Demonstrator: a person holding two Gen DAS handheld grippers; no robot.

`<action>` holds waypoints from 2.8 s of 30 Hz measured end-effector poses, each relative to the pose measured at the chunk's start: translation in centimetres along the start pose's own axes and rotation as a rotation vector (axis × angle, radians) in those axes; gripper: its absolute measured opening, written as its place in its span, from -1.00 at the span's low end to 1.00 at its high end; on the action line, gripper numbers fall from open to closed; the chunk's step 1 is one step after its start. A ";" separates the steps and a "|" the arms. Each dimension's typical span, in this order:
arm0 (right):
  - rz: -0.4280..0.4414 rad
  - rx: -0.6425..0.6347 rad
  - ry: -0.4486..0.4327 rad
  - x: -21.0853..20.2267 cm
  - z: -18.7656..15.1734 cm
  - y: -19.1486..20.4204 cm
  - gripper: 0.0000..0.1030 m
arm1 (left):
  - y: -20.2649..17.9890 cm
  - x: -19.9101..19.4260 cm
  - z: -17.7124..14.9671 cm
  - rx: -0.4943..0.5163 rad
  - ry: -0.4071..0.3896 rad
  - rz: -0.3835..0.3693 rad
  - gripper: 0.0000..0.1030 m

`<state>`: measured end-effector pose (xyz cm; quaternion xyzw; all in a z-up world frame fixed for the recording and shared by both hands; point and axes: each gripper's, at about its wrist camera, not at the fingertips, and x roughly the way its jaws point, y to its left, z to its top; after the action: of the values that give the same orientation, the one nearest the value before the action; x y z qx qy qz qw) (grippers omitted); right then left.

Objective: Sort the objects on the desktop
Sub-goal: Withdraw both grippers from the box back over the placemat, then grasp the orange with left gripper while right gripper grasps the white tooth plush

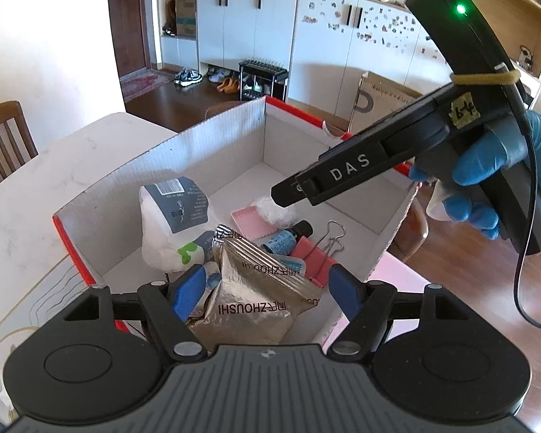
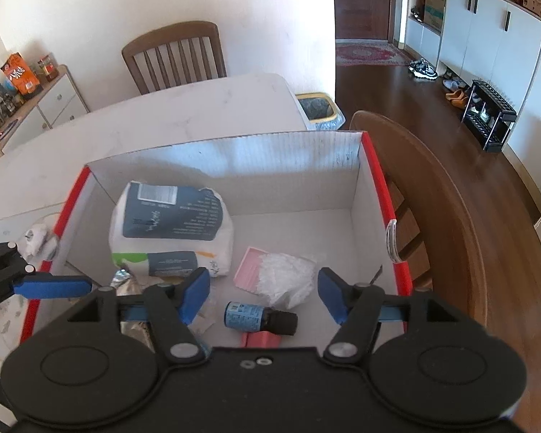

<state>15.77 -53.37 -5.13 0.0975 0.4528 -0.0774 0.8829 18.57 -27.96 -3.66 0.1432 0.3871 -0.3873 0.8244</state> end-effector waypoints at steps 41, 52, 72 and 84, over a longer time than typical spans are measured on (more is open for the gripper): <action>0.116 -0.091 -0.092 -5.3 -1.8 14.9 0.58 | 6.3 -12.7 -8.3 -0.119 -0.172 0.051 0.60; 0.162 -0.126 -0.065 -3.4 -2.3 21.3 0.69 | 10.4 -15.3 -13.0 -0.172 -0.147 0.073 0.62; 0.130 -0.208 -0.080 3.6 -2.1 31.6 0.86 | 19.2 -16.2 -21.8 -0.282 -0.068 0.196 0.99; 0.072 -0.195 -0.082 8.7 -1.4 33.9 0.87 | 21.2 -13.7 -25.1 -0.305 -0.008 0.253 0.99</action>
<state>27.28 -20.65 -9.53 0.0241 0.4178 -0.0052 0.9082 15.79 6.68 -11.30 0.0627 0.4168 -0.2183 0.8801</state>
